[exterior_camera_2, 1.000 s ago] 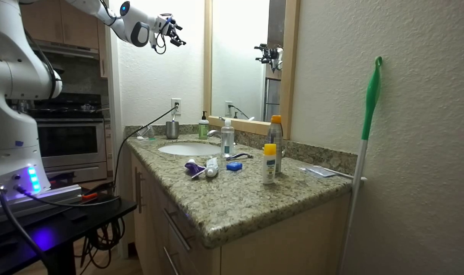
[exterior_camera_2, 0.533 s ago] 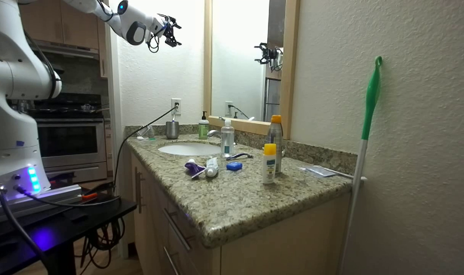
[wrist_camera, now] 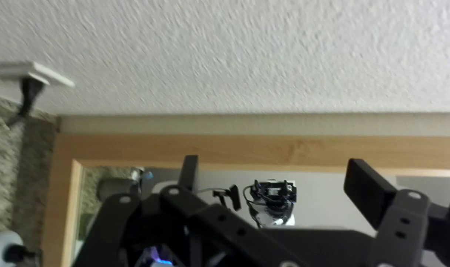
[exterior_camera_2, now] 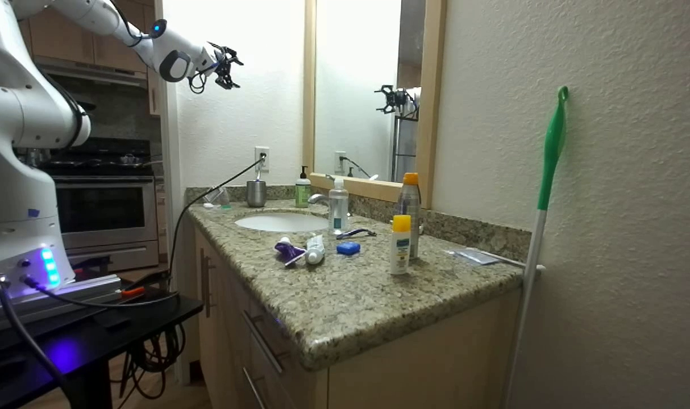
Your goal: Place the toothbrush in the cup then put it back on the counter
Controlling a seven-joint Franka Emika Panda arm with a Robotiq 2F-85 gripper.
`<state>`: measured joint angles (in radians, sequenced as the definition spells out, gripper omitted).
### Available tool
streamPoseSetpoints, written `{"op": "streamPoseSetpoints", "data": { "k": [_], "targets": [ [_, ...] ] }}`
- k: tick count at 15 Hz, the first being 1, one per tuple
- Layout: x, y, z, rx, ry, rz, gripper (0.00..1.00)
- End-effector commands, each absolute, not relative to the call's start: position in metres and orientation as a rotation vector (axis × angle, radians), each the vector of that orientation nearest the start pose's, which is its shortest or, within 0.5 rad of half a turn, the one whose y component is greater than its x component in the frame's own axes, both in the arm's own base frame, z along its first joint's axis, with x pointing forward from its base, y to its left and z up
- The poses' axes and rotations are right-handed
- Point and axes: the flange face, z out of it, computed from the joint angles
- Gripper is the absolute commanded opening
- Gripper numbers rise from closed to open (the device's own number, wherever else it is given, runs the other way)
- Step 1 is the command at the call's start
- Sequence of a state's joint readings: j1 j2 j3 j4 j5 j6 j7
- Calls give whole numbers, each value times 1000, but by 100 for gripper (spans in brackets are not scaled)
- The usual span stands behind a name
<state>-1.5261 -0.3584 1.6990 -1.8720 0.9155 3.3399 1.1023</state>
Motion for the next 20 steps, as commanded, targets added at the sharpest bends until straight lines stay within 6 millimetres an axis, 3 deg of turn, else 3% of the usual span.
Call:
{"op": "streamPoseSetpoints", "data": {
  "k": [1, 3, 5, 7, 8, 10, 13, 14, 20],
  "targets": [
    [566, 187, 602, -1173, 1507, -941, 100],
    [542, 186, 581, -1109, 1584, -849, 100],
    [512, 168, 560, -1023, 1674, -818, 100],
    [489, 152, 551, -914, 1744, -831, 100],
    [511, 167, 564, -1002, 1673, -830, 100],
    [498, 153, 556, -950, 1718, -832, 100],
    [493, 161, 552, -968, 1705, -884, 100],
    [499, 145, 555, -949, 1741, -854, 100],
    [523, -11, 582, -686, 1891, -596, 100]
  ]
}}
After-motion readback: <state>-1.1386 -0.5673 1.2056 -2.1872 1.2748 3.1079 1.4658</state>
